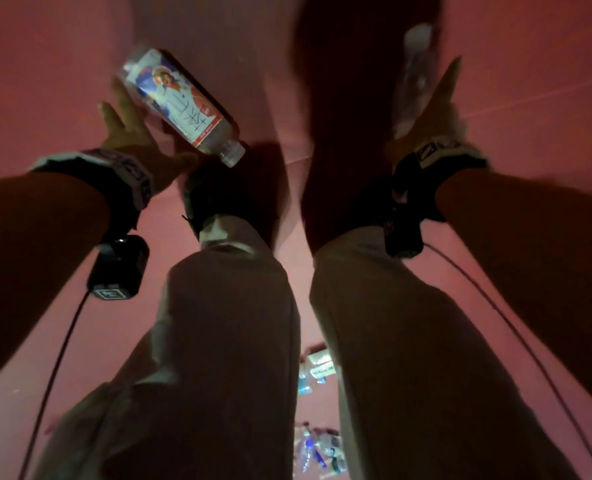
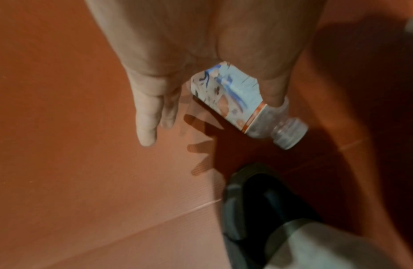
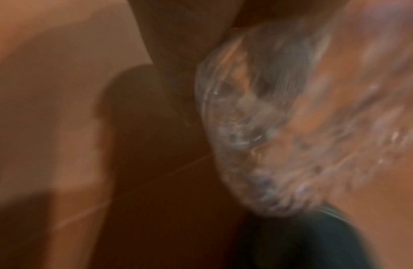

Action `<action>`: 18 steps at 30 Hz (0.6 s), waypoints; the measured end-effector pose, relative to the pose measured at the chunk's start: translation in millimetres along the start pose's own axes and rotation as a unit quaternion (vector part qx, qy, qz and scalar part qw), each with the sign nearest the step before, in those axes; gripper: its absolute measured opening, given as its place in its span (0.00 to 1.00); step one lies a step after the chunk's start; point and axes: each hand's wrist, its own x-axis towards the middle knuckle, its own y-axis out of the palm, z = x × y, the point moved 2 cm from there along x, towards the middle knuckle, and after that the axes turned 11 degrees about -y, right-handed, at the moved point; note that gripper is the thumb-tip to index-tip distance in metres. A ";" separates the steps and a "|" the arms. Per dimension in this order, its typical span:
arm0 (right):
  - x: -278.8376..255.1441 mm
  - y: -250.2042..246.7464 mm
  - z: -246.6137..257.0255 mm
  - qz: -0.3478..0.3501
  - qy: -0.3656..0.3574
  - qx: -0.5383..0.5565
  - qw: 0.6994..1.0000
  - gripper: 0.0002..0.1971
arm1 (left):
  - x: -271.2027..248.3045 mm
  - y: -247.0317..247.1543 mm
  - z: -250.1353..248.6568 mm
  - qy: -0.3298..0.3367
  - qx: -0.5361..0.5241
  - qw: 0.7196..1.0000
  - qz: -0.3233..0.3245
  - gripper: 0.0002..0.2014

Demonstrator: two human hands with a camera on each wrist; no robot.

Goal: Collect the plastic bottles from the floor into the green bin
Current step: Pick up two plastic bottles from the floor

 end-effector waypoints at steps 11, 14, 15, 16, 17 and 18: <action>-144.7 -134.7 64.0 -0.001 -0.053 -0.098 0.994 0.62 | -117.0 -98.5 -36.8 -0.029 -0.230 0.970 0.075 0.63; -139.1 -171.8 103.2 -0.041 -0.073 -0.101 0.991 0.62 | -119.2 -121.9 -28.9 -0.070 -0.263 0.958 0.085 0.62; -131.2 -180.8 116.5 -0.047 -0.086 -0.098 0.990 0.62 | -114.3 -124.9 -26.2 -0.077 -0.271 0.956 0.085 0.62; -120.2 -187.8 130.1 -0.046 -0.101 -0.095 0.989 0.60 | -108.0 -125.2 -24.4 -0.085 -0.279 0.953 0.083 0.62; -109.3 -193.3 145.8 -0.037 -0.121 -0.094 0.988 0.60 | -103.6 -125.9 -22.7 -0.097 -0.287 0.950 0.081 0.62; -95.8 -194.9 160.0 -0.024 -0.139 -0.112 0.984 0.60 | -94.8 -122.7 -22.2 -0.105 -0.295 0.947 0.076 0.61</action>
